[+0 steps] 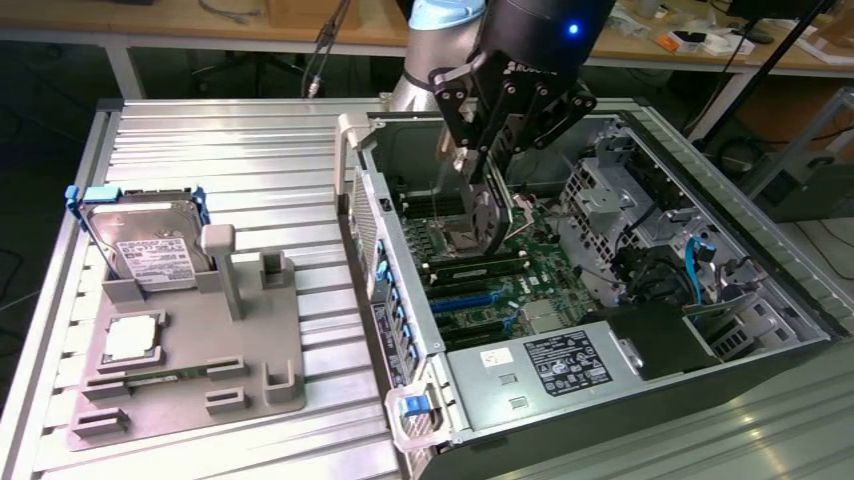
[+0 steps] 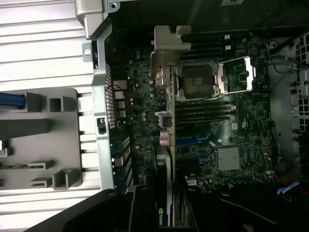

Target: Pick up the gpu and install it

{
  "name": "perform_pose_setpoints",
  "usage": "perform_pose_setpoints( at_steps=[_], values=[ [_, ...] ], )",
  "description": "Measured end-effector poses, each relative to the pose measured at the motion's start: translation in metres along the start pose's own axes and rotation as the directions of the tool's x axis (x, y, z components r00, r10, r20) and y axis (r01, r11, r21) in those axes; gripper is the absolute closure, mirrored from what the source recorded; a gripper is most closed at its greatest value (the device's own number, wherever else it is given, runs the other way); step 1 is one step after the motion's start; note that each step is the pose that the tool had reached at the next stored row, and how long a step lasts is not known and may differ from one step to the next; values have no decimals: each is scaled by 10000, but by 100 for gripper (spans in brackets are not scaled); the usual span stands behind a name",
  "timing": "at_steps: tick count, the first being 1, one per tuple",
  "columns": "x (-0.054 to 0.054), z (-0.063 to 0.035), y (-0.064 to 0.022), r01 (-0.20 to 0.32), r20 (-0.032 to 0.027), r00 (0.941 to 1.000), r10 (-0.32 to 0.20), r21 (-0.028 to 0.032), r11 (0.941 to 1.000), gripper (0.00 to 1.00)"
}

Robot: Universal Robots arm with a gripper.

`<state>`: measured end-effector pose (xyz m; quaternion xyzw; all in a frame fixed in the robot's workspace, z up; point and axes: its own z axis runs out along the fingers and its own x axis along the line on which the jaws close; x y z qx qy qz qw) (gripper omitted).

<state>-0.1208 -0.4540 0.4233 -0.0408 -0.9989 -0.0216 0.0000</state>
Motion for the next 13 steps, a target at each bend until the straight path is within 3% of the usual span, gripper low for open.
perform_pose_setpoints(
  at_steps=[13],
  values=[
    [-253, 1, 21, 1, 0, 10000, -1, 0, 10000, 73]
  ],
)
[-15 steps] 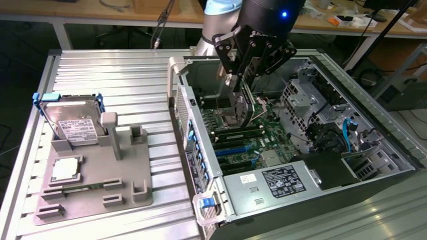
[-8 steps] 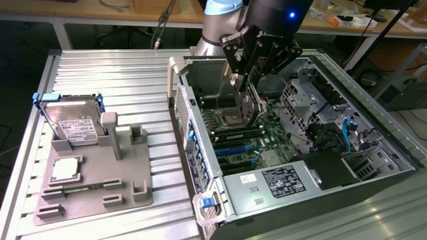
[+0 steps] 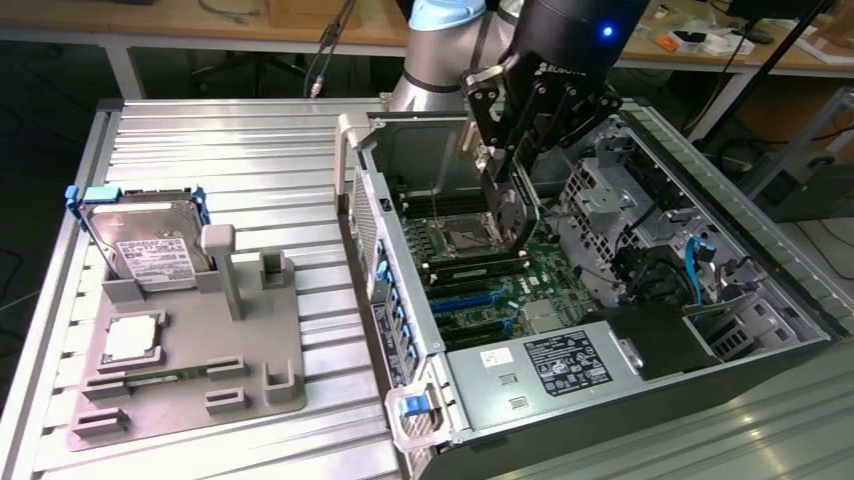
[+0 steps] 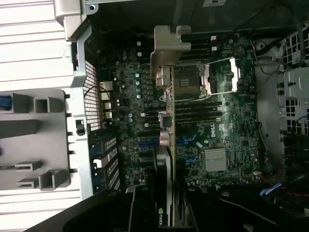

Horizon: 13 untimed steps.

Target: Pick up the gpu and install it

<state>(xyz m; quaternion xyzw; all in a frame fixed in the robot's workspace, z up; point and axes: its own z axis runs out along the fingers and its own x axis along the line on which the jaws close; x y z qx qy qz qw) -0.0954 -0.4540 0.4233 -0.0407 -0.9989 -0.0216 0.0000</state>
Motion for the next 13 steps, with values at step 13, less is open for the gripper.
perform_pose_setpoints(
  at_steps=[13],
  values=[
    [-204, 0, 17, -1, 0, 10000, 1, 1, 10000, 73]
  ],
)
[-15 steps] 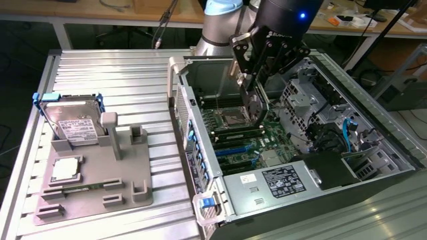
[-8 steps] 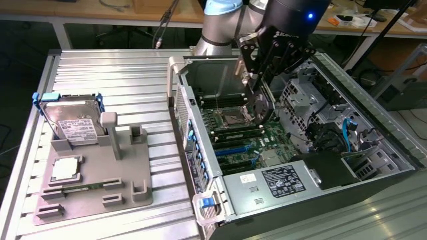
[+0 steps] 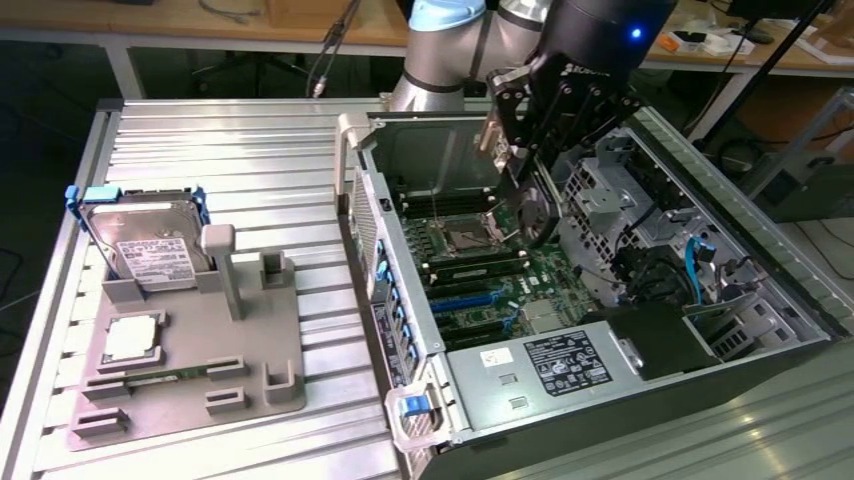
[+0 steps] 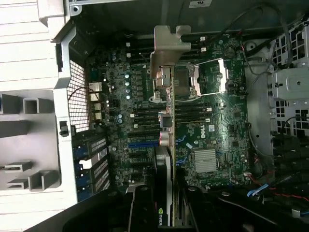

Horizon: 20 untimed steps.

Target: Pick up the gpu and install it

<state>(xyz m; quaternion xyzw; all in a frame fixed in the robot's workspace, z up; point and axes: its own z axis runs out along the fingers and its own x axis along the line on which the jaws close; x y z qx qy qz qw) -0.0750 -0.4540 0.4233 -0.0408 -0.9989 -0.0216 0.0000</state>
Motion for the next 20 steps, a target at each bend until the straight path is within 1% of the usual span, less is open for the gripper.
perform_pose_setpoints(
  at_steps=[20],
  values=[
    [-338, 1, 27, 0, 0, 10000, 0, -1, 10000, 73]
  ],
)
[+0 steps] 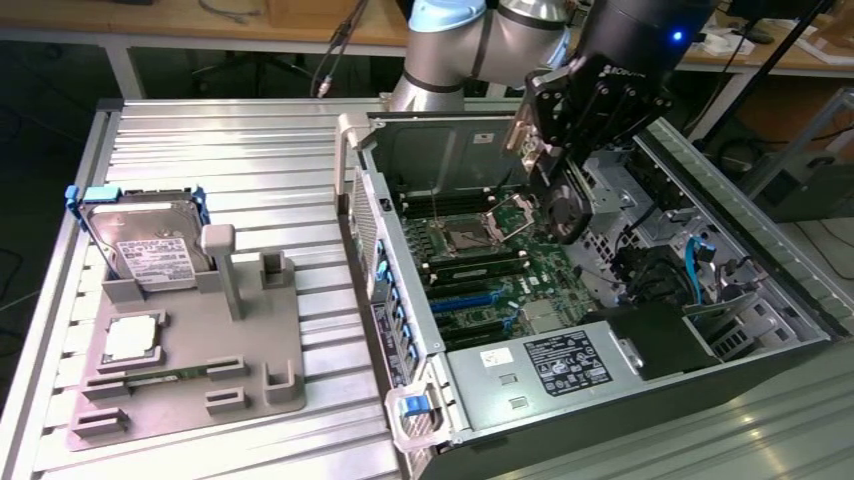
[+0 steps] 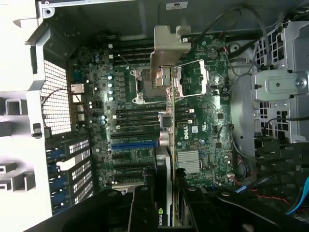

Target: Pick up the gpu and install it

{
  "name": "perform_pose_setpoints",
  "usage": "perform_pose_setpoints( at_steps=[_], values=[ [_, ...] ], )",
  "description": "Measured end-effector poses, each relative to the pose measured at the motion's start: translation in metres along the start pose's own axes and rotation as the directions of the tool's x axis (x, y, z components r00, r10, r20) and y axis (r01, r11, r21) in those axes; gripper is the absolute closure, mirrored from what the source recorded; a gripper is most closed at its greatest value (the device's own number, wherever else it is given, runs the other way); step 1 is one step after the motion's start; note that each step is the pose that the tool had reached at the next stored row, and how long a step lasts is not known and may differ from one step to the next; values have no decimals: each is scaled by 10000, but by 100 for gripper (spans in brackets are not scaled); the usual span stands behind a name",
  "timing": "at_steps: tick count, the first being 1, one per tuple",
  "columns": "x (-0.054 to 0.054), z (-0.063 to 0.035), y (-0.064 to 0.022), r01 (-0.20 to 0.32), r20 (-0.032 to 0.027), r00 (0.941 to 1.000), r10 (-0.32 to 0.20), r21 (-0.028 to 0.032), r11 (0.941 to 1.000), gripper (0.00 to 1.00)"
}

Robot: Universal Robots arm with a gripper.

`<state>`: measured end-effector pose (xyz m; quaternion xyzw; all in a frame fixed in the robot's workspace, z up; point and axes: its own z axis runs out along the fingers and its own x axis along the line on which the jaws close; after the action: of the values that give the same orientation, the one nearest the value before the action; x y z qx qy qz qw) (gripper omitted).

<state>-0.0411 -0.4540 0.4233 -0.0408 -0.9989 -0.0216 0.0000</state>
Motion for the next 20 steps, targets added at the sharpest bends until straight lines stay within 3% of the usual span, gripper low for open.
perform_pose_setpoints(
  at_steps=[8, 20],
  values=[
    [-165, 0, 14, 0, 0, 10000, 0, 1, 10000, 73],
    [-173, 0, 14, 1, -1, 10000, -1, 1, 10000, 73]
  ],
)
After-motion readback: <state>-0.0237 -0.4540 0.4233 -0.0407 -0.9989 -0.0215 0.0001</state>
